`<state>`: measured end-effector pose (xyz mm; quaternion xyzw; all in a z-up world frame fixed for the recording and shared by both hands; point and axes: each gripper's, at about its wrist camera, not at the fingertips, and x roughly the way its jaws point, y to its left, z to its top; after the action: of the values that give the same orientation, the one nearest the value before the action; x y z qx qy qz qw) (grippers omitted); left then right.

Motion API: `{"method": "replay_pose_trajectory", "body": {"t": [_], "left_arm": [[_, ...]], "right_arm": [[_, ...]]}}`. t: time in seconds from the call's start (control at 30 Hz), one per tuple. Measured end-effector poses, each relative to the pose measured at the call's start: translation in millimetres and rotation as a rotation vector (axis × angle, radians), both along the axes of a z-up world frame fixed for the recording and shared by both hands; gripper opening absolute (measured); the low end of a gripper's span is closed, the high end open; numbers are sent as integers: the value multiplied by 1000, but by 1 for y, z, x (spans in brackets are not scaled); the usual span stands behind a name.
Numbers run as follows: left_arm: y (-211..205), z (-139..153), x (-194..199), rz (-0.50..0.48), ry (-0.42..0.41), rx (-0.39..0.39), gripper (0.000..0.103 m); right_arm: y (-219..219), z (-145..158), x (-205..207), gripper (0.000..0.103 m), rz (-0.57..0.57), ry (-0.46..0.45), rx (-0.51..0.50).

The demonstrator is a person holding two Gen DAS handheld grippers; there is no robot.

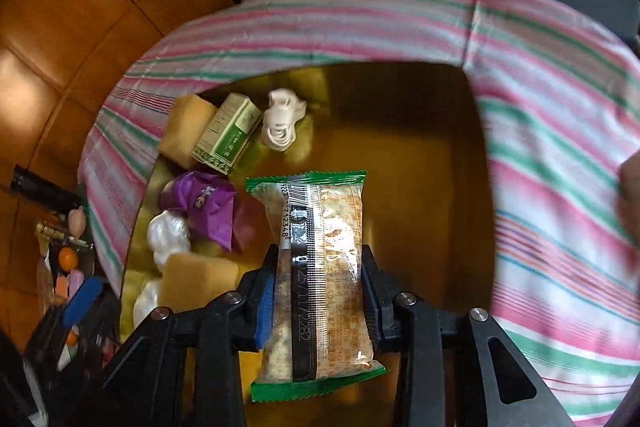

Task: Organize objects
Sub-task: 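Carry the biscuit bar into the gold tray and open the right tool, then move both tools back toward the cream box and Tempo pack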

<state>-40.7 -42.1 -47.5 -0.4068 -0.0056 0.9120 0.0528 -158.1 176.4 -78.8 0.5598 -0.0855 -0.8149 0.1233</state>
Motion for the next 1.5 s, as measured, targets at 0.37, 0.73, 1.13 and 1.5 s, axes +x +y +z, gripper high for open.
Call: {"method": "replay_pose_trajectory", "body": {"t": [0.37,0.73,1.13,1.5], "left_arm": [[-3,-9,-1,4,-34,30,37],[9,1,6,-29,0,5,38],[37,14,15,-101,29,-24,38],[91,28,22,-217,55,-76,38]], "right_arm": [[-35,-24,-33,62,-66,-18,-116],[-1,13,14,68,-14,128,-75],[108,42,75,74,-102,260,74],[248,44,104,76,-349,268,197]]}}
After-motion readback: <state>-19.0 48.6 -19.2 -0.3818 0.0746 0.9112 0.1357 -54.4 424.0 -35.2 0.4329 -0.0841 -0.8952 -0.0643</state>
